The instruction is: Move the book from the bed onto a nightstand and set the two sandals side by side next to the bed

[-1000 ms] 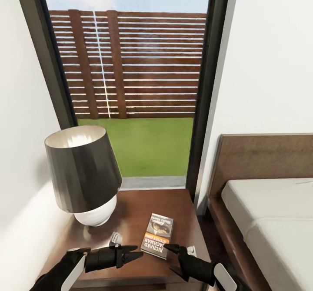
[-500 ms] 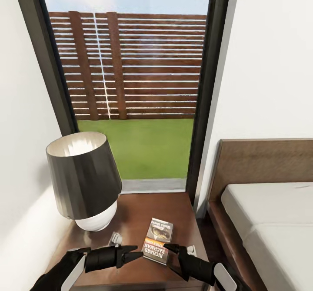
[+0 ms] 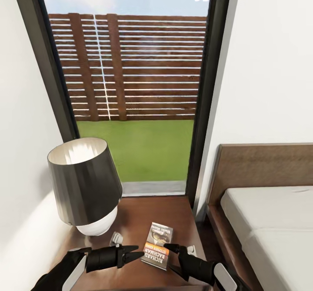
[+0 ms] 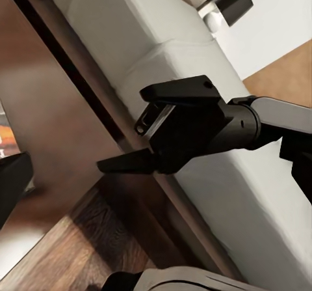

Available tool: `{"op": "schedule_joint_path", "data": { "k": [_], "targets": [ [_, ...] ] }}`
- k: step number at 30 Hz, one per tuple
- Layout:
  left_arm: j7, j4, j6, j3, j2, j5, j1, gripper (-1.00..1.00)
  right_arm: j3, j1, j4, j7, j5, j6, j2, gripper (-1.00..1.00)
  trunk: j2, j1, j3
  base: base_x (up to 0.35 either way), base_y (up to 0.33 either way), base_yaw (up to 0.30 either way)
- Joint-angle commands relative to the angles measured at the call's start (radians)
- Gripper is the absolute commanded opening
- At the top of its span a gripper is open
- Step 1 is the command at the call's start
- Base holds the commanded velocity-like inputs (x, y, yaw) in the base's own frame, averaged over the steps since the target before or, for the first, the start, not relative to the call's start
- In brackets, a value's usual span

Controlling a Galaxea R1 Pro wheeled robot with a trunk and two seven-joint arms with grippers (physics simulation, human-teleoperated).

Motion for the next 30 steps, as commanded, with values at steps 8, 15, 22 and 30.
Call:
{"op": "schedule_joint_path", "data": {
  "k": [8,15,22,30],
  "targets": [
    [0.0,0.0,0.011,-0.005,0.001,0.01,-0.001,1.0,-0.005,0.0,0.0,0.001,0.002,0.006,0.001,1.0,0.056,-0.031,0.024,0.0,0.0,0.0],
    [0.0,0.0,0.01,-0.005,0.001,0.01,-0.001,1.0,-0.005,0.0,0.0,0.001,0.002,0.006,0.001,1.0,0.105,-0.058,0.046,0.0,0.0,0.0],
    [0.0,0.0,0.011,-0.005,0.001,0.01,-0.001,1.0,-0.005,0.0,0.0,0.001,0.002,0.006,0.002,1.0,0.154,-0.085,0.068,0.0,0.0,0.0],
    [0.0,0.0,0.01,-0.005,0.0,0.009,-0.001,1.0,-0.004,0.0,0.0,0.0,0.002,0.006,0.002,1.0,0.21,-0.115,0.093,0.0,0.0,0.0]
  ]
}}
